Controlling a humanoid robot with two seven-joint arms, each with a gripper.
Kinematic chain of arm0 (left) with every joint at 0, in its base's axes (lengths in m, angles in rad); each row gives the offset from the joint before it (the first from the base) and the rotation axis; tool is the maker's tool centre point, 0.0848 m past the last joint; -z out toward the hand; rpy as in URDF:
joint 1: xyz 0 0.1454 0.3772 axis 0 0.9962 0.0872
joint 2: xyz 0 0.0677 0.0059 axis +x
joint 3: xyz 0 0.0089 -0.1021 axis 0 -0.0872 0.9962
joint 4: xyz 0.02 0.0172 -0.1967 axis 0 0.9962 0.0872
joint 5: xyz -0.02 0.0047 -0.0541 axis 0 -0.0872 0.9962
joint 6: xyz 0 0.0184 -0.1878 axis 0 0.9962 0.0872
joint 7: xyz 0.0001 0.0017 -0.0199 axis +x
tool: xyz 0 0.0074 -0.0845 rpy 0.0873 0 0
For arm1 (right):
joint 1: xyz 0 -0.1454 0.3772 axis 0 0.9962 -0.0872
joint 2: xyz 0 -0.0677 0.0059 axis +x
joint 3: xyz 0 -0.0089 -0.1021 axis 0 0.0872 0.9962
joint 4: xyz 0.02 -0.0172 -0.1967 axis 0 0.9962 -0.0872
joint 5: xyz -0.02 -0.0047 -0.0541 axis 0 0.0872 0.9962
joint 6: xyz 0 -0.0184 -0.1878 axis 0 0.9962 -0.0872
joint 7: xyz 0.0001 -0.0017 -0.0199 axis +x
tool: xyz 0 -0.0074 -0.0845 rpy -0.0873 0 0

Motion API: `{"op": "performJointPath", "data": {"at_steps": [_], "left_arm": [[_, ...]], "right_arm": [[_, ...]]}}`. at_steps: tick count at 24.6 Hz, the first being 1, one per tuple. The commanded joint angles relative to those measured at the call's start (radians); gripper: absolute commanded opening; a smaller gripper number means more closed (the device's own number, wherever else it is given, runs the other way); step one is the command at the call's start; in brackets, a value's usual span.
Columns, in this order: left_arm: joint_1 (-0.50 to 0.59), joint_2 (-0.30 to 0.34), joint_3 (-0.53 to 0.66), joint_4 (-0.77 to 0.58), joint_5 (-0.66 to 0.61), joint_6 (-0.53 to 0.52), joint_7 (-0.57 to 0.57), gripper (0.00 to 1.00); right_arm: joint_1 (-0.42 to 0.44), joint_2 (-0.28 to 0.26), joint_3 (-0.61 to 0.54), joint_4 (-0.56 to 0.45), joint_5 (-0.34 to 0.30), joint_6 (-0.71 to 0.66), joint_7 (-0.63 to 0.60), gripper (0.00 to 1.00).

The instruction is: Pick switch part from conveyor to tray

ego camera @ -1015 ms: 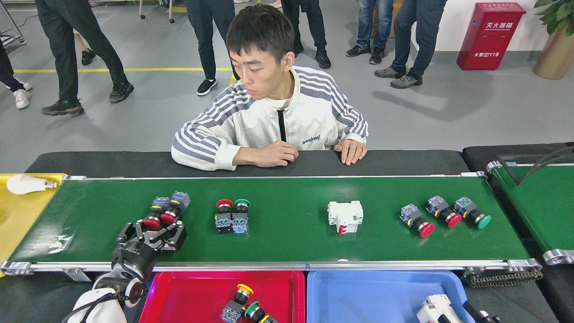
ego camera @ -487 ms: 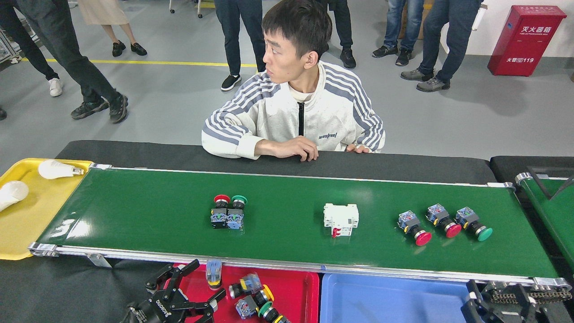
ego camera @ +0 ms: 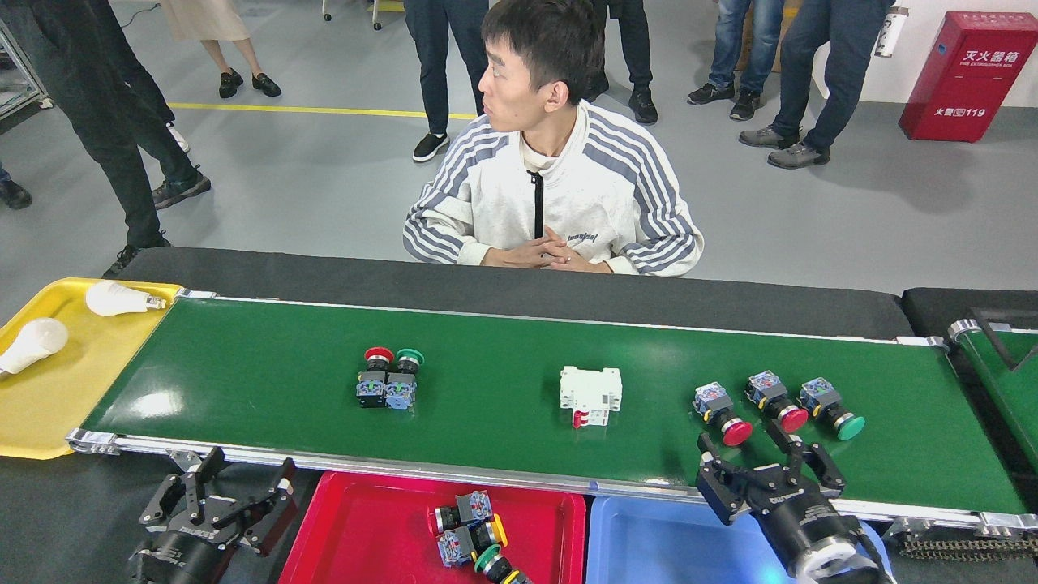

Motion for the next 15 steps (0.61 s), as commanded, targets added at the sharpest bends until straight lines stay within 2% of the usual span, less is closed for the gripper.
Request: {"op": "performJointPath", "data": {"at_steps": [1, 2, 4, 5, 7, 11, 12, 15], "left_arm": [[-0.022, 0.007, 0.003, -0.012, -0.003, 0.01, 0.001, 1.0], [-0.028, 0.007, 0.003, -0.012, -0.004, 0.015, 0.001, 1.0], [-0.06, 0.002, -0.001, -0.005, -0.009, 0.018, -0.002, 1.0], [-0.08, -0.002, -0.023, 0.003, -0.032, 0.02, -0.016, 1.0], [-0.112, -0.008, -0.064, 0.011, -0.078, 0.021, -0.051, 1.0], [-0.189, -0.047, -0.1, 0.084, -0.095, 0.05, -0.106, 1.0], [-0.212, -0.048, -0.101, 0.115, -0.098, 0.055, -0.112, 1.0], [-0.273, -0.044, -0.1, 0.205, -0.098, 0.07, -0.112, 1.0]], "right_arm": [[-0.042, 0.003, 0.028, 0.028, 0.003, 0.042, 0.001, 0.99], [-0.06, 0.004, 0.048, 0.048, 0.002, 0.062, 0.001, 0.95], [-0.097, -0.002, 0.089, 0.084, 0.003, 0.083, -0.002, 0.7], [-0.114, -0.006, 0.112, 0.104, 0.003, 0.083, -0.004, 0.54], [-0.135, -0.009, 0.134, 0.129, 0.005, 0.086, -0.004, 0.33], [-0.143, -0.008, 0.14, 0.134, 0.005, 0.083, -0.005, 0.2], [-0.143, -0.006, 0.141, 0.13, 0.005, 0.08, -0.005, 0.15], [-0.139, -0.008, 0.177, 0.107, 0.005, 0.079, -0.008, 0.09]]}}
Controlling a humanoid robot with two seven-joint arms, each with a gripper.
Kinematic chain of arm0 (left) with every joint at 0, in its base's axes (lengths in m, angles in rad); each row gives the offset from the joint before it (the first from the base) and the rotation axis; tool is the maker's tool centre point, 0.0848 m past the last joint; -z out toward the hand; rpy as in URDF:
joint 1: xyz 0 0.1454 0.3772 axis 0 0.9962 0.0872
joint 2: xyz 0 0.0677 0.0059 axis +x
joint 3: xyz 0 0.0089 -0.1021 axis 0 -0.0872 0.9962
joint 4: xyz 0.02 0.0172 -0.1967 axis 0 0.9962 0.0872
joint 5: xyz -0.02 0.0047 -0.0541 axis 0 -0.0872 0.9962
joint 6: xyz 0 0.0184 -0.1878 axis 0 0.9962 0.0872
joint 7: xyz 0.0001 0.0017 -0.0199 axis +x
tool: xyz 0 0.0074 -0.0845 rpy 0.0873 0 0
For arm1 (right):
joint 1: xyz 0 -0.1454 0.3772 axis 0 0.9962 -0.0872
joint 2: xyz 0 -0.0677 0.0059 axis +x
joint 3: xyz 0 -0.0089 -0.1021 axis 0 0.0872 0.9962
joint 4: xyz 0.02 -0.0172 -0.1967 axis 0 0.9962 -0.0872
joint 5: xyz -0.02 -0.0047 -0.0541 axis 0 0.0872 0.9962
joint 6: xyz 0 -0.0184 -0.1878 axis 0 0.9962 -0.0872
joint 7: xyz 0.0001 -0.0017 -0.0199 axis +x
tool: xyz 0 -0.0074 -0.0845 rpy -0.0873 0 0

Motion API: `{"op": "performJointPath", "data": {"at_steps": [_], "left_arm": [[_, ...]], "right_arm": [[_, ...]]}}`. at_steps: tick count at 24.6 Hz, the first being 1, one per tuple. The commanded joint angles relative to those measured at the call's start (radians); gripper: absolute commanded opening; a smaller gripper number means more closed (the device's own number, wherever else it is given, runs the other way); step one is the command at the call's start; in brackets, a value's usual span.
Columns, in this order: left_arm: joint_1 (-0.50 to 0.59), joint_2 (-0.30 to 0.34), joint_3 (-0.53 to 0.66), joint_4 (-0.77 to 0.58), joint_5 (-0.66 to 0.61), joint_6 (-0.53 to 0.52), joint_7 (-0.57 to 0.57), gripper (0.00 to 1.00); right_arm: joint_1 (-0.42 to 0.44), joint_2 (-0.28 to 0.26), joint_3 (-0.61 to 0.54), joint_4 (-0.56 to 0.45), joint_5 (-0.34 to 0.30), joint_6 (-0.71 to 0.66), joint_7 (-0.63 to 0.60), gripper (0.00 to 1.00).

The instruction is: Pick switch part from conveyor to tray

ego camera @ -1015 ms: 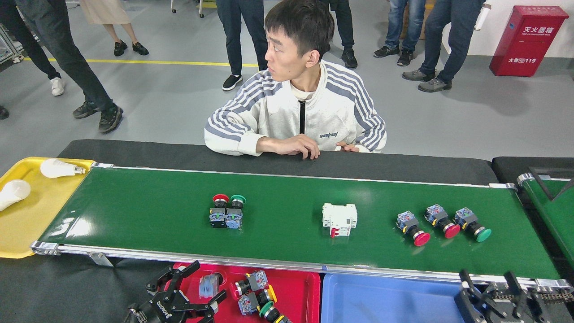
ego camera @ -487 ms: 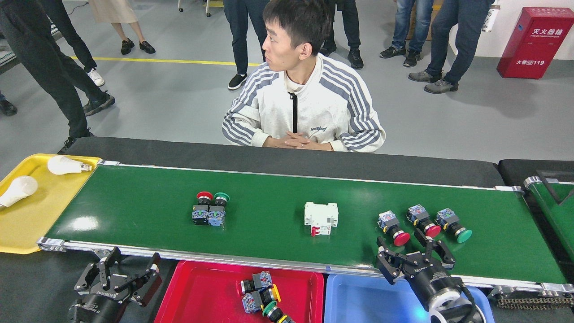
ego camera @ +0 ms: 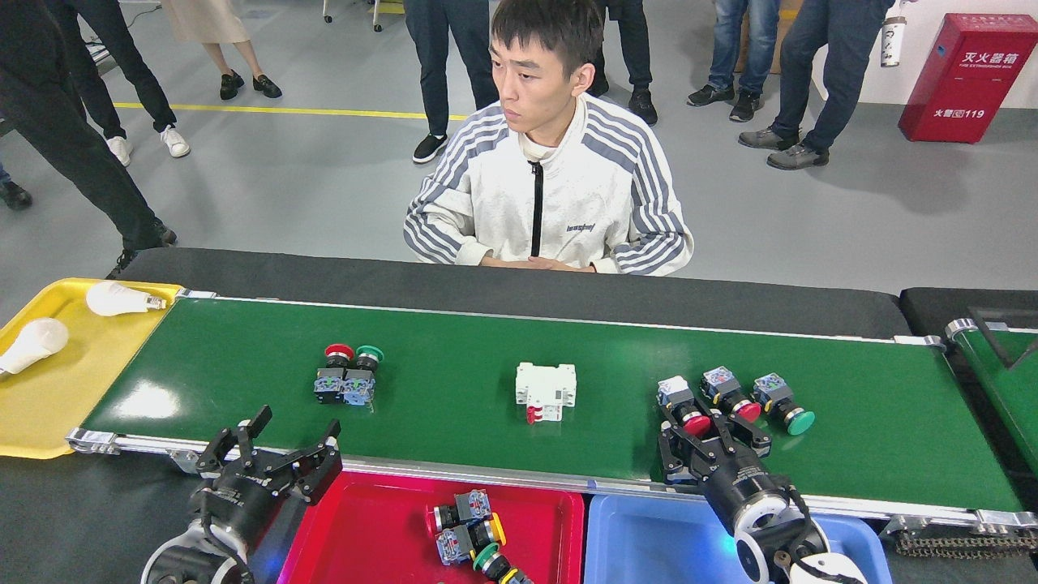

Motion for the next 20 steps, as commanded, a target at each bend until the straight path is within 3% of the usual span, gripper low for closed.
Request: {"op": "performJointPath", "data": {"at_steps": [1, 5, 7, 8, 9, 10, 13, 17, 20], "left_arm": [[-0.053, 0.011, 0.004, 0.047, -0.002, 0.02, -0.003, 1.0], [-0.129, 0.019, 0.007, 0.15, 0.0, 0.033, -0.003, 1.0], [-0.152, 0.019, 0.009, 0.183, 0.0, 0.033, -0.003, 1.0], [-0.157, 0.02, 0.009, 0.193, 0.0, 0.033, -0.003, 1.0], [-0.159, 0.02, 0.009, 0.197, 0.0, 0.033, -0.001, 1.0], [-0.16, 0.02, 0.009, 0.2, 0.0, 0.034, -0.003, 1.0], [-0.18, 0.02, 0.009, 0.237, 0.0, 0.048, -0.001, 1.0], [-0.231, 0.03, 0.01, 0.312, 0.0, 0.077, 0.003, 1.0], [-0.246, 0.05, 0.01, 0.357, 0.0, 0.143, 0.006, 1.0]], "right_arm": [[-0.007, -0.006, 0.028, -0.045, 0.001, -0.007, -0.013, 0.08], [0.065, -0.009, 0.127, -0.16, 0.003, -0.033, -0.087, 0.09], [0.092, -0.009, 0.189, -0.2, 0.01, -0.059, -0.119, 0.17], [0.106, -0.01, 0.225, -0.217, 0.017, -0.085, -0.125, 0.37], [0.117, -0.012, 0.252, -0.223, 0.027, -0.11, -0.133, 0.75], [0.122, -0.012, 0.265, -0.223, 0.04, -0.131, -0.143, 1.0], [0.122, -0.007, 0.27, -0.22, 0.044, -0.211, -0.157, 1.0], [0.112, -0.007, 0.258, -0.229, 0.035, -0.217, -0.16, 1.0], [0.129, 0.001, 0.115, -0.246, 0.03, -0.214, -0.165, 1.0]]}}
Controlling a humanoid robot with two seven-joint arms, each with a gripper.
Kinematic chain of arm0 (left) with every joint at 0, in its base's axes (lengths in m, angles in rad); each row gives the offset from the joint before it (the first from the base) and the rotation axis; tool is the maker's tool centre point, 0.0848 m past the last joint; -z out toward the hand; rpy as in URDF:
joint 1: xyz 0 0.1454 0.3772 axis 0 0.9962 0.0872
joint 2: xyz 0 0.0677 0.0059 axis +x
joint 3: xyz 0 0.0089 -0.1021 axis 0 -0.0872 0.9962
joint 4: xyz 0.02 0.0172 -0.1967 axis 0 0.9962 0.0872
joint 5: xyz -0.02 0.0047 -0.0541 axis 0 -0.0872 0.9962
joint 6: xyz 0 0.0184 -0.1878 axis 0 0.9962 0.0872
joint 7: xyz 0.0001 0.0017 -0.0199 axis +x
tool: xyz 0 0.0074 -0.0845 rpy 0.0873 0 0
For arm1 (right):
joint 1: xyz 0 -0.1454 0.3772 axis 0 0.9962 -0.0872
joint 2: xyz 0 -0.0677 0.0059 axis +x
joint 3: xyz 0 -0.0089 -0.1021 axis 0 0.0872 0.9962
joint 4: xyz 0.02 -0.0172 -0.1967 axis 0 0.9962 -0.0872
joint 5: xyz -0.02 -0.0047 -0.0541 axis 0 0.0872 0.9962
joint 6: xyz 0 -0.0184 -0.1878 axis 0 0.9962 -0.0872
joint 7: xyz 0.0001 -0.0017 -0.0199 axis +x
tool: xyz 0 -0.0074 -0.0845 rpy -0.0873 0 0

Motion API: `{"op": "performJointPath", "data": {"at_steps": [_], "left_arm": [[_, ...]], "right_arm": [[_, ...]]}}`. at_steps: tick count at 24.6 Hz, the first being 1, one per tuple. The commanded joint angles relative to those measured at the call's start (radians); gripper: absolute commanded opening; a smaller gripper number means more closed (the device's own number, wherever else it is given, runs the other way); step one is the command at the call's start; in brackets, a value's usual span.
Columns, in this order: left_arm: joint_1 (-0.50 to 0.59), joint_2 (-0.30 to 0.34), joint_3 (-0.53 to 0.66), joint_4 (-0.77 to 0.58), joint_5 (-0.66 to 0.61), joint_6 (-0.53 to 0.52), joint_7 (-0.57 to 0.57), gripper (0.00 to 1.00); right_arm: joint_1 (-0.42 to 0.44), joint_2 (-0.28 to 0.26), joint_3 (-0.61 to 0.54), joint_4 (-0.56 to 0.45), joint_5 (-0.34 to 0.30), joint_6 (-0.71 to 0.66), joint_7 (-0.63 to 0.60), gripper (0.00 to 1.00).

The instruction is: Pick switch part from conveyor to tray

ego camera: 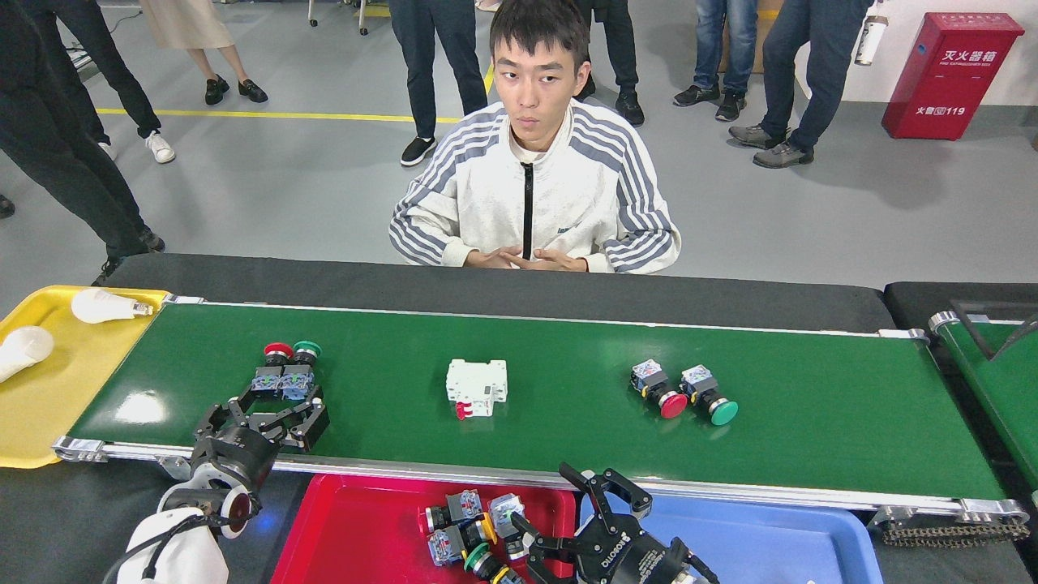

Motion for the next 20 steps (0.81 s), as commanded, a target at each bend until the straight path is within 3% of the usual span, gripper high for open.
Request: {"op": "performJointPath", "data": {"at_steps": [1, 4, 5, 6, 7, 10, 11, 13, 16, 20], "left_arm": [[-0.024, 0.02, 0.006, 0.016, 0.0, 0.063, 0.012, 1.0], [-0.025, 0.037, 0.006, 0.048, 0.003, 0.132, 0.013, 0.99], [-0.025, 0.038, 0.007, 0.06, 0.003, 0.16, 0.015, 0.95], [-0.025, 0.038, 0.007, 0.068, 0.006, 0.18, 0.016, 0.86], [-0.025, 0.038, 0.009, 0.076, 0.012, 0.208, 0.029, 0.68], [-0.019, 0.04, 0.009, 0.073, 0.015, 0.212, 0.107, 0.38], [-0.014, 0.04, 0.007, 0.071, 0.017, 0.208, 0.141, 0.29], [-0.008, 0.037, -0.004, 0.062, 0.012, 0.172, 0.191, 0.23], [0.082, 0.042, -0.002, -0.088, 0.012, -0.032, 0.196, 0.22], [0.374, 0.061, 0.056, -0.464, 0.02, -0.417, 0.194, 0.23]], "right_arm": [[0.009, 0.009, -0.111, -0.02, -0.007, 0.004, -0.012, 1.0], [0.072, 0.078, -0.291, -0.023, -0.01, 0.016, -0.014, 1.0], [0.102, 0.093, -0.355, -0.023, -0.01, 0.016, -0.014, 1.0], [0.121, 0.1, -0.397, -0.024, -0.01, 0.016, -0.014, 1.0], [0.142, 0.1, -0.45, -0.024, -0.01, 0.016, -0.014, 1.0], [0.193, 0.092, -0.527, -0.023, -0.01, 0.016, -0.015, 1.0], [0.199, 0.087, -0.541, -0.02, -0.01, 0.016, -0.015, 1.0], [0.198, 0.077, -0.551, -0.014, -0.01, 0.016, -0.015, 1.0], [0.198, 0.075, -0.555, -0.017, -0.01, 0.016, -0.015, 1.0], [0.201, 0.066, -0.576, -0.023, -0.012, 0.016, -0.014, 1.0]]}}
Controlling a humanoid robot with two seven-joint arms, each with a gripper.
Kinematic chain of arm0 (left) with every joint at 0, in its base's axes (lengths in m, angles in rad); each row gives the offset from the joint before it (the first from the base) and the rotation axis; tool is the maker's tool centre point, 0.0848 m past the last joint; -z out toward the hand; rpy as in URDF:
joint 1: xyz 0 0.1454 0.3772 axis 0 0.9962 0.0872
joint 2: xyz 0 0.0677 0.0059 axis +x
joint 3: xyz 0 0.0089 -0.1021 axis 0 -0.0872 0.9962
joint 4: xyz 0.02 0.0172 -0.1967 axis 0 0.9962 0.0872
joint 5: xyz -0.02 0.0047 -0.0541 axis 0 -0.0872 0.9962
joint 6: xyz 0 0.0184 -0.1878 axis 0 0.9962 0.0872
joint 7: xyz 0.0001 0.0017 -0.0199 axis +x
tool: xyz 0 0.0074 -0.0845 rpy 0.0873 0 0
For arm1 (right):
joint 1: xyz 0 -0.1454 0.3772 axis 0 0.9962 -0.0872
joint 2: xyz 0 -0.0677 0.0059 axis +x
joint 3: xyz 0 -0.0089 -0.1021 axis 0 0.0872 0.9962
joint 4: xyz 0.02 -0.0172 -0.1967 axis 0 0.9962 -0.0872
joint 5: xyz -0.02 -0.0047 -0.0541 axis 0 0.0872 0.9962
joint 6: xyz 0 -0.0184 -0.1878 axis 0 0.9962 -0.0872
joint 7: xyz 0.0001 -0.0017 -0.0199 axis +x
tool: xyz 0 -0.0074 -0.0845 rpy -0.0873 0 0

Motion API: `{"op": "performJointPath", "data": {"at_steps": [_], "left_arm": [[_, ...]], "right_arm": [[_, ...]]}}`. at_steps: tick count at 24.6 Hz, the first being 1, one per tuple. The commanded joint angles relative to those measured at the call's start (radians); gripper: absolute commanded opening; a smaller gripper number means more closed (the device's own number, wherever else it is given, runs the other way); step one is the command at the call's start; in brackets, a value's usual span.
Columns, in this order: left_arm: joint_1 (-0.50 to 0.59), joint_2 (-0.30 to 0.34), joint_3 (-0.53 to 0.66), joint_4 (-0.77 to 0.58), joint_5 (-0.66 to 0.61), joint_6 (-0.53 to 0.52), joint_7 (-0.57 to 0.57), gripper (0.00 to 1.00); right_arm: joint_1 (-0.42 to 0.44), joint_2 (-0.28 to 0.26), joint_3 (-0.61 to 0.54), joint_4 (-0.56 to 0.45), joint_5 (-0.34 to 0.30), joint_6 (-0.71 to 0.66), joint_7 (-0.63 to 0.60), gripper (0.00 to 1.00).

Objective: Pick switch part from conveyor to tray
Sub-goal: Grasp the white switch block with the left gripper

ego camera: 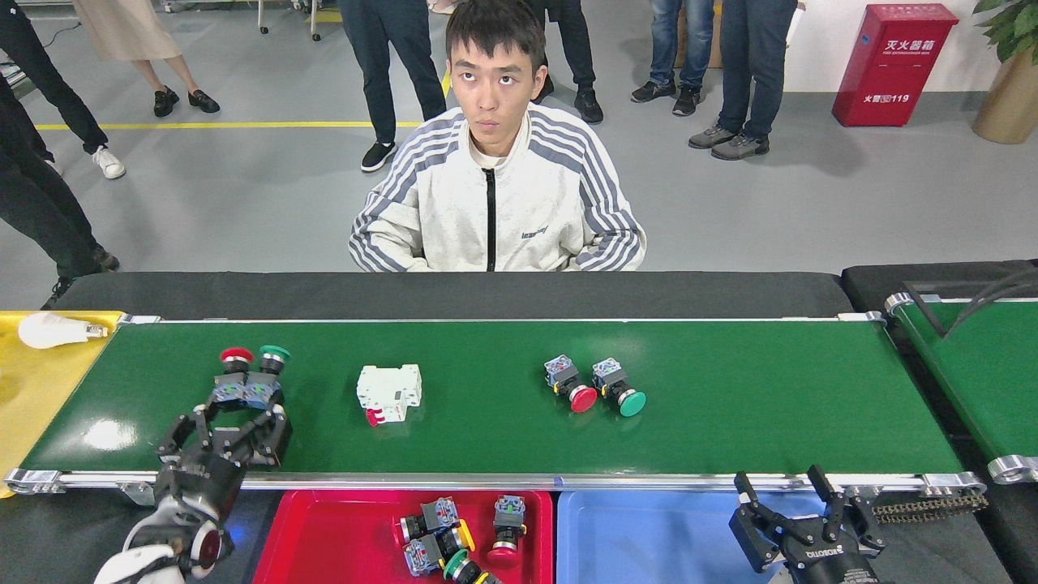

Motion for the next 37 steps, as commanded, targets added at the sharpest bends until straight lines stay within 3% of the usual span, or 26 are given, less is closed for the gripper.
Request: {"op": "performJointPath", "data": {"at_steps": [1, 2, 3, 4, 5, 6, 14, 16, 19, 26, 29, 37], "left_arm": [[0.086, 0.018, 0.036, -0.141, 0.006, -0.217, 0.012, 0.23], [0.157, 0.018, 0.048, -0.21, 0.009, -0.292, 0.012, 0.26], [0.215, 0.017, 0.052, -0.268, 0.014, -0.292, 0.012, 0.32], [0.256, 0.015, 0.055, -0.308, 0.015, -0.292, 0.012, 0.45], [0.301, 0.006, 0.062, -0.353, 0.017, -0.292, 0.01, 0.77], [0.338, -0.005, 0.067, -0.388, 0.017, -0.292, 0.012, 1.0], [0.376, -0.095, 0.101, -0.405, 0.011, -0.292, 0.012, 1.0], [0.365, -0.134, 0.133, -0.396, 0.006, -0.143, 0.012, 1.0], [0.342, -0.128, 0.142, -0.354, 0.008, 0.078, 0.012, 1.0], [0.328, -0.086, 0.185, -0.31, 0.009, 0.11, 0.006, 1.0], [0.229, -0.075, 0.18, -0.264, 0.008, 0.113, -0.011, 1.0], [-0.055, 0.001, 0.177, 0.058, 0.006, 0.118, -0.077, 1.0]], "right_arm": [[-0.004, -0.02, -0.011, -0.017, -0.003, -0.001, -0.007, 1.0], [-0.003, -0.029, -0.013, -0.02, -0.005, -0.001, -0.007, 1.0], [-0.003, -0.033, -0.016, -0.022, -0.008, -0.001, -0.007, 1.0], [-0.003, -0.035, -0.02, -0.023, -0.008, -0.001, -0.007, 1.0], [-0.003, -0.04, -0.028, -0.025, -0.008, -0.003, -0.007, 1.0], [-0.001, -0.04, -0.037, -0.031, -0.008, -0.004, -0.007, 1.0], [0.034, -0.04, -0.054, -0.077, -0.008, -0.001, -0.007, 1.0], [0.04, -0.04, -0.063, -0.084, -0.008, -0.001, -0.007, 1.0], [0.051, -0.041, -0.068, -0.089, -0.008, -0.007, -0.009, 1.0], [0.052, -0.046, -0.08, -0.089, -0.008, -0.009, -0.009, 1.0], [0.052, -0.046, -0.082, -0.089, -0.009, -0.007, -0.007, 1.0], [0.051, -0.059, -0.083, -0.081, -0.012, -0.009, -0.007, 1.0]]}}
